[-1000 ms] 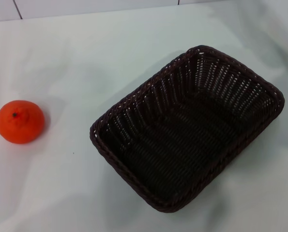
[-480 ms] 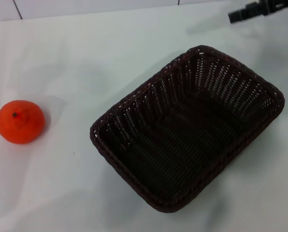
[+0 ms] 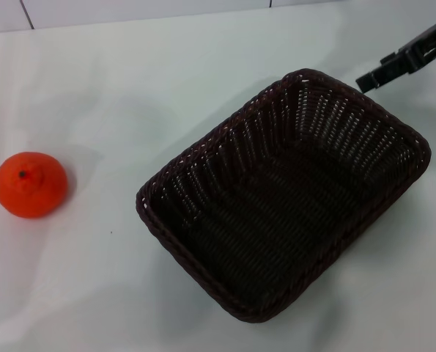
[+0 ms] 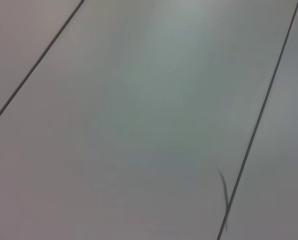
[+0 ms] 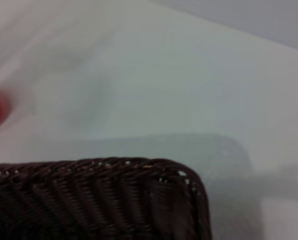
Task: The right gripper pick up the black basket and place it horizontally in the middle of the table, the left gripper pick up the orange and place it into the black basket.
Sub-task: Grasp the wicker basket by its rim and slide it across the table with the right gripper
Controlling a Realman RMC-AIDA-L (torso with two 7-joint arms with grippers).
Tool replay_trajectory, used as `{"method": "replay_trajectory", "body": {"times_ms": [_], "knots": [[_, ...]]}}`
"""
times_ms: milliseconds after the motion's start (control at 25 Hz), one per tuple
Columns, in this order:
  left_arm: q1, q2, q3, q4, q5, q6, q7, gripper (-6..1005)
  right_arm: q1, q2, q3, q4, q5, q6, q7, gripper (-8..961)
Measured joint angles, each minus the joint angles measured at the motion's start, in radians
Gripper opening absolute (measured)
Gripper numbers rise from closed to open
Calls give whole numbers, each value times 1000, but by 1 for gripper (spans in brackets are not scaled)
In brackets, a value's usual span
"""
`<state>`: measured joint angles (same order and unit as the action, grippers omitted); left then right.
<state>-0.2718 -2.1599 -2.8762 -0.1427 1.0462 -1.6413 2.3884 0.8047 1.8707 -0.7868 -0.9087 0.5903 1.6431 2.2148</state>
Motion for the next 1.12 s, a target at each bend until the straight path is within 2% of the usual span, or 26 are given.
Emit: {"method": "replay_trajectory", "body": {"times_ms": [120, 280, 440, 600, 720, 840, 960, 1040, 1120], "knots": [[-1, 0, 0, 0, 0, 0, 0, 753, 1, 19, -25, 18, -11, -9, -13, 795], [-1, -1, 0, 0, 0, 1, 0, 752, 4, 27, -62, 80, -12, -42, -32, 758], [0, -1, 0, 0, 0, 2, 0, 751, 8, 33, -73, 139, -14, -78, -58, 653], [-1, -1, 0, 1, 0, 2, 0, 750, 8, 34, -70, 142, -13, -83, -63, 549], [-1, -1, 0, 1, 0, 2, 0, 749, 8, 35, -67, 143, -12, -83, -63, 431], [-1, -1, 0, 1, 0, 2, 0, 748, 3, 32, -57, 144, -5, -81, -63, 312], [-1, -2, 0, 1, 0, 2, 0, 748, 2, 24, -1, 151, 4, -62, -63, 248], [-1, -2, 0, 1, 0, 4, 0, 747, 2, 14, 58, 170, 22, -44, -63, 206], [-1, -2, 0, 2, 0, 8, 0, 747, -4, -3, 116, 192, 52, -28, -63, 206]]}}
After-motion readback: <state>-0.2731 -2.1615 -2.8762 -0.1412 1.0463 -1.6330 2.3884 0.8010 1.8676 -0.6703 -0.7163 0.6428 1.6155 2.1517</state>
